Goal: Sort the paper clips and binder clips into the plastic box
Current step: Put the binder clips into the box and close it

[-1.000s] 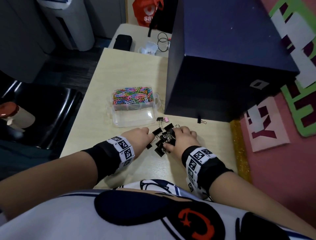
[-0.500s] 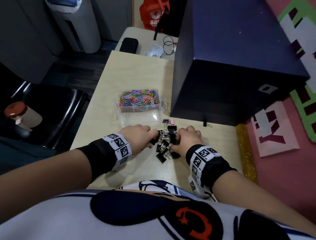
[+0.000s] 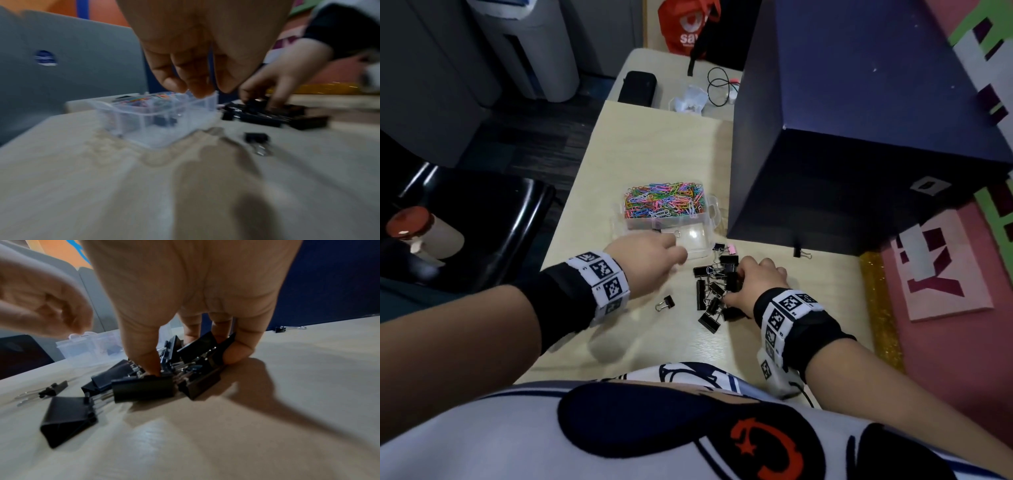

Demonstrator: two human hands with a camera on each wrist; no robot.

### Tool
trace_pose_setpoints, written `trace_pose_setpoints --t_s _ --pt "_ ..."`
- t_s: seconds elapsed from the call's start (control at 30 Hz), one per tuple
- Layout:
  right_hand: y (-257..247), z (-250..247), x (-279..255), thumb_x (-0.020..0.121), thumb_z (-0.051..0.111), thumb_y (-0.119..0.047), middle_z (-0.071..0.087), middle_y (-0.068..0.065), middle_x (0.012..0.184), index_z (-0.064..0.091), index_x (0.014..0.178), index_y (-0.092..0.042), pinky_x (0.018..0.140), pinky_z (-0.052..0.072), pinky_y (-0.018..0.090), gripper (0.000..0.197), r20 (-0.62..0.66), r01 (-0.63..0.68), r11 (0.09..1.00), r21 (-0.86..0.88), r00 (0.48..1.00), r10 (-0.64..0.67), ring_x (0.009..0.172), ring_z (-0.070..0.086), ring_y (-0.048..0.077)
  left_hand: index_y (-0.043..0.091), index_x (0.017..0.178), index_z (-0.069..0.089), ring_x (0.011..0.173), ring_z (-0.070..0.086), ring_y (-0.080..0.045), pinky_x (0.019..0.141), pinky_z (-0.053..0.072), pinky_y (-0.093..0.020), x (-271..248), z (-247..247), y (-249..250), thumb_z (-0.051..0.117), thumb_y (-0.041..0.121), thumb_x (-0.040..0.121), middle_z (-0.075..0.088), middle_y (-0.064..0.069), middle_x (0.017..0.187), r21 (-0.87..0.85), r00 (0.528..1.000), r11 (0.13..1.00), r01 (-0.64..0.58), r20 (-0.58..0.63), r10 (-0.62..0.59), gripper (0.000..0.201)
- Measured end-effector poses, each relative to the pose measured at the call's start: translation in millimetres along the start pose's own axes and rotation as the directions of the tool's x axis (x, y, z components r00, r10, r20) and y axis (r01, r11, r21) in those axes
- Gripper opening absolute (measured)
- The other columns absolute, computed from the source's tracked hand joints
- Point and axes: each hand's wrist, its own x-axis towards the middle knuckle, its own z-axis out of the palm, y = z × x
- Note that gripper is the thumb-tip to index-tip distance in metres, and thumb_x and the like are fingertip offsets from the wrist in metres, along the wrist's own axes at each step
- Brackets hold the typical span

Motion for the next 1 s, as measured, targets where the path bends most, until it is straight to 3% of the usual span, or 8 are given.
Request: trace_pose_setpoints --t_s 0.1,0.17,0.3,0.4,0.63,0.8,0.9,1.0 --pt "-0.7 0.3 -0.4 0.073 0.073 -0.04 0.04 0.005 0.118 0.046 0.115 -0.022 0.087 0.046 0.039 0.053 -0.009 0.0 1.0 0.02 1.0 0.0 0.115 0.039 0.029 0.026 0.125 0.045 0.103 0.053 -0.024 0.073 0.051 -0.037 -2.4 12.8 16.6 0.047 0.04 0.09 0.048 0.001 0.116 0.018 0.969 0.999 -0.043 0.242 0.037 0.037" --pt "0.3 1.4 -0.3 0.077 0.071 -0.037 0.04 0.006 0.116 0.047 0.112 -0.02 0.087 0.046 0.038 0.046 -0.01 0.029 0.999 0.017 1.0 -0.029 0.111 0.044 0.029 0.025 0.125 0.044 0.101 0.053 -0.025 0.07 0.051 -0.037 -1.9 19.5 18.8 0.052 0.039 0.089 0.045 -0.001 0.117 0.052 0.948 0.997 -0.048 0.316 0.029 0.039" --pt "3.9 2.3 0.2 0.081 0.067 -0.03 0.047 0.004 0.107 0.054 0.097 -0.02 0.077 0.042 0.028 0.023 -0.027 0.106 0.994 0.021 0.994 -0.105 0.1 0.051 0.025 0.019 0.123 0.046 0.093 0.054 -0.027 0.07 0.051 -0.038 -1.8 26.1 18.0 0.046 0.018 0.093 0.046 -0.007 0.114 0.04 0.948 0.999 -0.02 0.319 0.006 0.03" --pt "5.5 -3.3 -0.5 0.083 0.064 -0.021 0.052 0.003 0.107 0.055 0.089 -0.021 0.073 0.036 0.024 0.011 -0.062 0.128 0.988 0.082 0.991 -0.123 0.089 0.049 0.019 0.016 0.117 0.05 0.089 0.057 -0.027 0.07 0.051 -0.037 -1.5 27.1 19.7 0.045 0.014 0.092 0.049 -0.006 0.11 -0.004 0.951 1.0 0.029 0.308 -0.027 0.025" --pt "-5.5 -30.1 -4.4 0.082 0.062 -0.022 0.057 -0.002 0.098 0.062 0.087 -0.021 0.073 0.038 0.023 0.004 -0.215 0.227 0.943 0.242 0.961 -0.176 0.088 0.054 0.016 0.022 0.096 0.052 0.087 0.052 -0.018 0.073 0.044 -0.03 -0.7 13.2 13.4 0.048 0.017 0.088 0.058 0.002 0.102 -0.198 0.975 0.972 0.129 0.206 -0.087 0.01" --pt "-28.6 -33.4 -2.8 0.081 0.071 -0.03 0.064 -0.007 0.096 0.063 0.089 -0.024 0.081 0.049 0.028 0.012 -0.227 0.341 0.863 0.372 0.935 -0.272 0.09 0.061 0.014 0.019 0.106 0.055 0.094 0.058 -0.021 0.081 0.048 -0.032 -1.5 -1.5 -0.8 0.055 0.019 0.087 0.06 0.001 0.104 -0.353 0.98 0.928 0.12 -0.105 -0.167 0.019" --pt "-41.5 -31.8 0.0 0.084 0.069 -0.031 0.066 -0.005 0.109 0.064 0.105 -0.026 0.093 0.051 0.035 0.022 -0.237 0.365 0.816 0.447 0.929 -0.286 0.098 0.064 0.016 0.018 0.105 0.057 0.093 0.058 -0.023 0.08 0.047 -0.033 0.7 -8.9 -12.5 0.055 0.016 0.087 0.061 -0.002 0.103 -0.43 0.927 0.882 0.192 -0.217 -0.307 0.018" --pt "-45.6 -30.9 1.0 0.087 0.066 -0.03 0.059 -0.004 0.127 0.054 0.129 -0.03 0.097 0.049 0.033 0.044 -0.183 0.361 0.798 0.482 0.932 -0.312 0.107 0.06 0.013 0.019 0.111 0.056 0.097 0.058 -0.023 0.085 0.048 -0.034 2.6 -9.3 -19.0 0.055 0.018 0.088 0.058 -0.003 0.111 -0.454 0.898 0.85 0.268 -0.203 -0.391 0.023"
